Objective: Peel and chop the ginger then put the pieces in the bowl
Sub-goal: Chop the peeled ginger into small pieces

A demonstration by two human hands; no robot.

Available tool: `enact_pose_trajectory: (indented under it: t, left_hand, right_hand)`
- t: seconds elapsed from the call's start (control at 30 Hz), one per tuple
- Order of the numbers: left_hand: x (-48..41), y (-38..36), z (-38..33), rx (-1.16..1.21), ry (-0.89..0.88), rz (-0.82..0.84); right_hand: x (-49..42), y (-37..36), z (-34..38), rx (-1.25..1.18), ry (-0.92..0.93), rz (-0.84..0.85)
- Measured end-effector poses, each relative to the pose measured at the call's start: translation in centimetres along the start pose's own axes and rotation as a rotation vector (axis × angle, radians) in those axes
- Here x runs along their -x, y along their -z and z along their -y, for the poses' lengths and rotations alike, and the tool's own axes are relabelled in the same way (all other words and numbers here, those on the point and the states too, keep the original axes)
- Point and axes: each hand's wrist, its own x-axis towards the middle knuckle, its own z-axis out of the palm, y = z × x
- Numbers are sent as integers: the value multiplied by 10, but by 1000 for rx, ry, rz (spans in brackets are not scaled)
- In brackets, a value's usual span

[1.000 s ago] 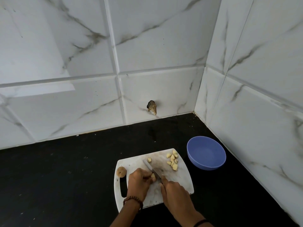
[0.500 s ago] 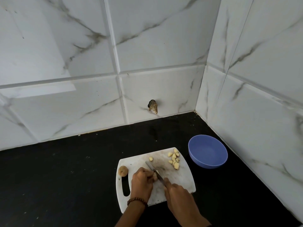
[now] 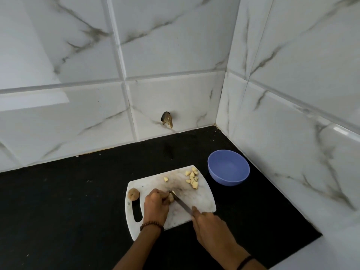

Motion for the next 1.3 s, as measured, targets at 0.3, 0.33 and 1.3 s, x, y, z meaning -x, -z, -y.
enact_pose_trajectory:
  t: [0.3, 0.33, 1.3]
  left_hand:
    - [2, 0, -5, -3, -3, 9]
    - [3, 1, -6, -3, -1, 14]
    - [-3, -2, -7, -25, 14, 31]
  right_hand:
    - [7, 22, 0, 120, 49, -19]
    - [8, 24, 0, 121, 47, -11]
    - [21, 15, -20, -129, 10, -70]
